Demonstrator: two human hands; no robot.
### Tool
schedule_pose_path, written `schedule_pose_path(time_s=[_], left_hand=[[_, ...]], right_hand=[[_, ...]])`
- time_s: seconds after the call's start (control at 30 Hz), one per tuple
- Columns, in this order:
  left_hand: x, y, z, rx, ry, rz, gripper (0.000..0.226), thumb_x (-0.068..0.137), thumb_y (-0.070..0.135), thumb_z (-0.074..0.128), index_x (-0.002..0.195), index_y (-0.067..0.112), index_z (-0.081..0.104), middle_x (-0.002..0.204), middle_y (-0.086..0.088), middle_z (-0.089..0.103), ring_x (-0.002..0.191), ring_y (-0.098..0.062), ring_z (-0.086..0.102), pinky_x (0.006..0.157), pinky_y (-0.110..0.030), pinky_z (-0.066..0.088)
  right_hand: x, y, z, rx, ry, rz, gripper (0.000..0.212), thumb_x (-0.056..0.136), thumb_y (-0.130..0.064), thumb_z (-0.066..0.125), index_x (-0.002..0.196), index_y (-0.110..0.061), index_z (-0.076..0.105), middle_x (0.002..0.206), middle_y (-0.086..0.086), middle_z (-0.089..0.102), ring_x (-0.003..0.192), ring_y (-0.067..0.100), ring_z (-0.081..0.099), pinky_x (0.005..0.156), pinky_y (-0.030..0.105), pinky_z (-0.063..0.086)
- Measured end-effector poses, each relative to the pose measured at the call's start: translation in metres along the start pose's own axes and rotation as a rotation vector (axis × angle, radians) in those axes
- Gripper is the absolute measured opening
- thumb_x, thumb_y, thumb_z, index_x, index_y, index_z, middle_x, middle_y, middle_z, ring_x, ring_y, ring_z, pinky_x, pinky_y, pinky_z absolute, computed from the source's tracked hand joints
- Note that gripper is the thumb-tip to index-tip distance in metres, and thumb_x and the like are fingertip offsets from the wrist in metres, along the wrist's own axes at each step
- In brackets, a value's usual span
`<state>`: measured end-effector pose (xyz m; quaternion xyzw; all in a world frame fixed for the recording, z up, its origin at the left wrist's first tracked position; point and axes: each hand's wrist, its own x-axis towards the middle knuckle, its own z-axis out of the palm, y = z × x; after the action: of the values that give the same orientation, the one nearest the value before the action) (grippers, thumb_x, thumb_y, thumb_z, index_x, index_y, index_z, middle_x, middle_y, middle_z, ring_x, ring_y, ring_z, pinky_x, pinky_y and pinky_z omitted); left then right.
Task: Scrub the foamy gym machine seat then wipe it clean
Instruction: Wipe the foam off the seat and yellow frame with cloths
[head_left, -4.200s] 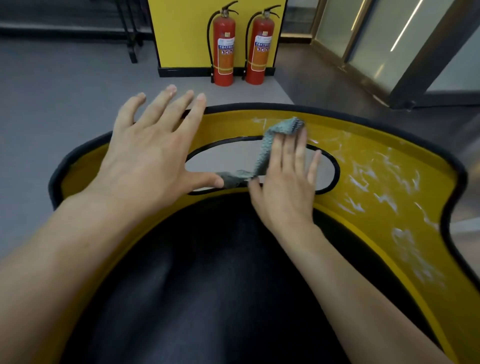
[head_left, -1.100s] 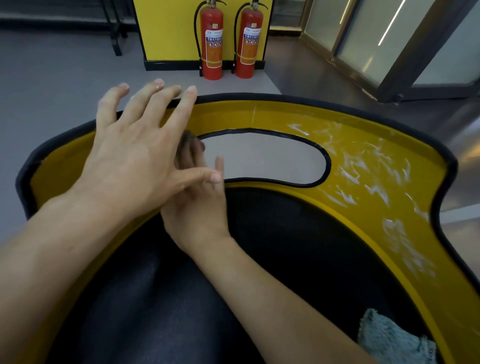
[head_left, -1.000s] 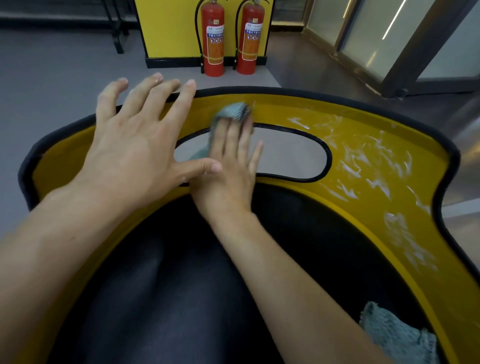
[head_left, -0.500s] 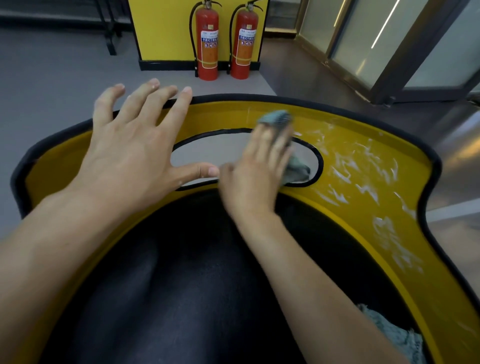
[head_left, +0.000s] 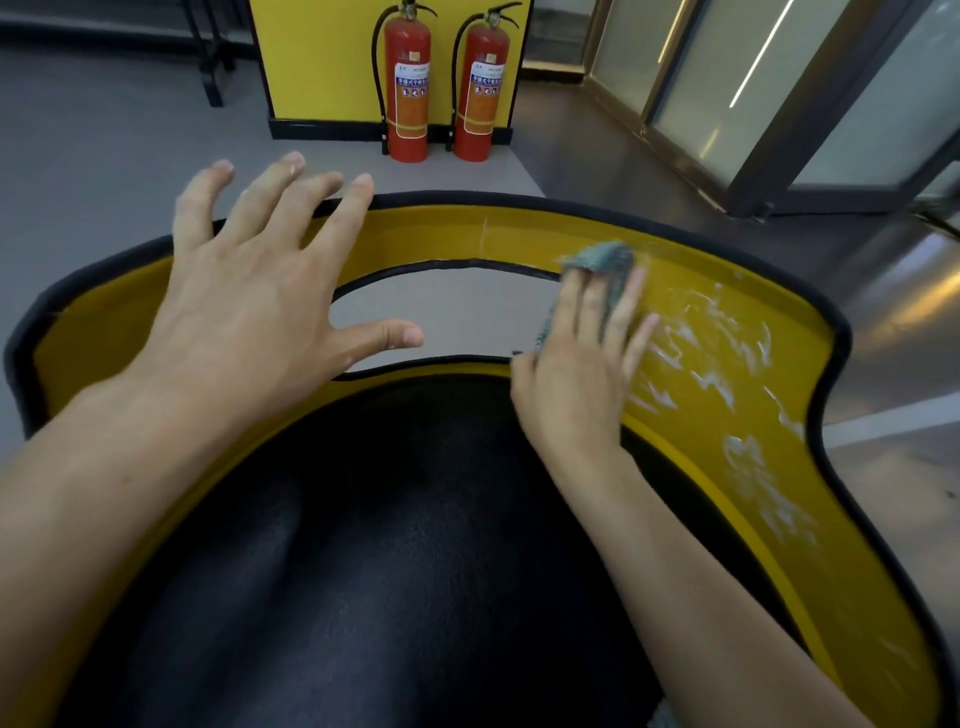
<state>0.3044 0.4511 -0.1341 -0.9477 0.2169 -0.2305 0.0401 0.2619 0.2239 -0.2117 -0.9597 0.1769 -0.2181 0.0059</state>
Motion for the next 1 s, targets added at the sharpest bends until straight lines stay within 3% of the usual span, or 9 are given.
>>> schedule_pose_path(time_s=[0.1,0.27,0.43,0.53,0.6,0.67,0.77,0.87,1.0], left_hand=[[0.000,0.005,0.000,-0.030,0.018,-0.030,0.101,0.087,0.088,0.016,0.159,0.017,0.022,0.158,-0.012,0.037,0.155,-0.029,0.013,0.123,-0.057,0.002],[0.000,0.029,0.006,-0.126,0.107,0.018,0.069,0.101,0.050,0.043,0.159,0.017,0.024,0.164,-0.012,0.025,0.156,-0.031,0.004,0.122,-0.061,-0.003],[0.009,0.075,0.034,-0.207,0.158,0.209,0.065,0.095,0.019,0.056,0.156,0.014,0.034,0.163,-0.017,0.027,0.154,-0.034,0.014,0.125,-0.053,0.013],[0.020,0.092,0.053,-0.236,0.163,0.230,0.058,0.097,0.018,0.051,0.154,0.016,0.039,0.146,-0.014,0.049,0.131,-0.036,0.045,0.104,-0.048,0.040],[0.028,0.095,0.061,-0.231,0.142,0.213,0.058,0.097,0.017,0.050,0.154,0.018,0.038,0.132,-0.014,0.055,0.106,-0.034,0.051,0.086,-0.046,0.046],[0.033,0.093,0.065,-0.189,0.113,0.213,0.064,0.096,0.016,0.054,0.156,0.019,0.034,0.122,-0.013,0.057,0.094,-0.032,0.048,0.077,-0.044,0.044],[0.037,0.091,0.066,-0.160,0.100,0.203,0.069,0.096,0.015,0.056,0.158,0.022,0.028,0.109,-0.011,0.056,0.085,-0.030,0.047,0.070,-0.043,0.043],[0.035,0.098,0.066,-0.205,0.124,0.177,0.065,0.098,0.023,0.055,0.158,0.023,0.031,0.100,-0.009,0.057,0.081,-0.030,0.049,0.063,-0.040,0.041],[0.026,0.114,0.072,-0.286,0.070,0.108,0.072,0.100,0.038,0.051,0.161,0.023,0.016,0.110,-0.009,0.055,0.089,-0.029,0.052,0.065,-0.040,0.045]], right_hand=[[0.005,-0.015,0.002,-0.019,0.005,-0.208,0.090,0.090,-0.027,0.055,0.163,-0.014,0.003,0.171,0.009,0.003,0.154,0.037,-0.016,0.122,0.063,-0.002],[0.012,0.009,-0.008,-0.111,0.019,-0.353,0.090,0.088,-0.024,0.058,0.163,-0.014,0.010,0.170,0.007,0.010,0.155,0.038,-0.010,0.122,0.065,0.001],[0.023,0.038,-0.024,-0.234,0.036,-0.503,0.079,0.091,-0.019,0.051,0.162,-0.013,0.016,0.169,0.006,0.015,0.156,0.036,-0.007,0.122,0.065,0.002],[0.028,0.046,-0.025,-0.270,0.040,-0.551,0.069,0.099,-0.022,0.050,0.160,-0.011,0.022,0.168,0.007,0.019,0.156,0.035,-0.004,0.122,0.065,0.006],[0.029,0.048,-0.025,-0.280,0.046,-0.564,0.067,0.100,-0.023,0.051,0.160,-0.010,0.023,0.168,0.007,0.020,0.157,0.035,-0.002,0.122,0.064,0.006],[0.029,0.050,-0.027,-0.295,0.041,-0.568,0.070,0.100,-0.021,0.050,0.161,-0.010,0.019,0.169,0.007,0.016,0.157,0.034,-0.004,0.123,0.063,0.005],[0.027,0.058,-0.034,-0.297,0.012,-0.576,0.074,0.095,-0.016,0.040,0.162,-0.009,0.011,0.171,0.006,0.009,0.156,0.035,-0.006,0.124,0.059,0.005],[0.021,0.069,-0.056,-0.265,-0.049,-0.577,0.073,0.093,-0.018,0.042,0.161,-0.008,0.017,0.170,0.009,0.013,0.156,0.037,-0.002,0.125,0.057,0.009],[0.010,0.094,-0.101,-0.314,-0.050,-0.739,0.062,0.102,-0.030,0.037,0.160,-0.011,0.027,0.167,0.015,0.020,0.156,0.038,0.004,0.124,0.054,0.016]])
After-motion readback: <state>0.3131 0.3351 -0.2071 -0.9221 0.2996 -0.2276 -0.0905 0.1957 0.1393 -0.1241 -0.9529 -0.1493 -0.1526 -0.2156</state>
